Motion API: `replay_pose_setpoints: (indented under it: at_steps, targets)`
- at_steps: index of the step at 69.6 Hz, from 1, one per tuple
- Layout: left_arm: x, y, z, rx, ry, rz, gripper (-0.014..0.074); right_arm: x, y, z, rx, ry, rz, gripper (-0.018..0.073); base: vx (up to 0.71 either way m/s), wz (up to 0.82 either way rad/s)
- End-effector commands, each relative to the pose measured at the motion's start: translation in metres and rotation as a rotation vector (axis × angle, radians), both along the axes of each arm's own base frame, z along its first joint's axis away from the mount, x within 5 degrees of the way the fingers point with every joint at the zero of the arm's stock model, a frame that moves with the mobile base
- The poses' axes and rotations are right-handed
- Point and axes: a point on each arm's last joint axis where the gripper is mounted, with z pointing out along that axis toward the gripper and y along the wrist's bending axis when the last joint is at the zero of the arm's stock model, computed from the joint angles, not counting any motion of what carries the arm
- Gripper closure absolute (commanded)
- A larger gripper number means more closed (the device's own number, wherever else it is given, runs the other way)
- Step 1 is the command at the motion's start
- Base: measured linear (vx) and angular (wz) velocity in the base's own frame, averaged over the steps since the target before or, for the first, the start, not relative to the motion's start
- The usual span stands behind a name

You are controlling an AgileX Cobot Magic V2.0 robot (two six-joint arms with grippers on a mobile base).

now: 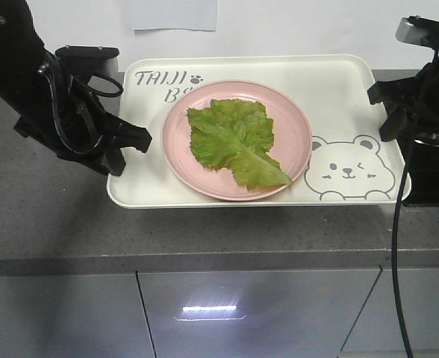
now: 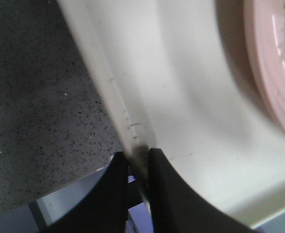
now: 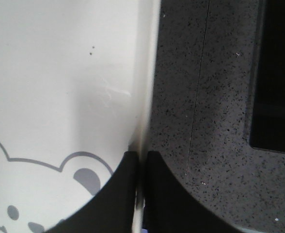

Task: Transfer vegetables to tray and serve
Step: 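Approach the dark countertop with the tray held above it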

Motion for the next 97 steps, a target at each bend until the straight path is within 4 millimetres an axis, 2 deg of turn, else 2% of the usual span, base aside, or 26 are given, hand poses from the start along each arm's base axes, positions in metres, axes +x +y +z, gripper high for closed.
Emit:
replay_pose_setpoints:
  at_steps: [1,97]
  targets:
    - [-0.015,-0.0077,0.0284,-0.094,-0.075,-0.05,0.0602,-0.015,0.0088,0.0297,0.063,-0.074,0.032,0.0565,0.08,0.05]
    - [-0.015,-0.0077,0.0284,-0.094,-0.075,-0.05,0.0602,-0.015,0.0088,0.0297,0.063,-0.074,0.032,0.0565,0.07,0.05]
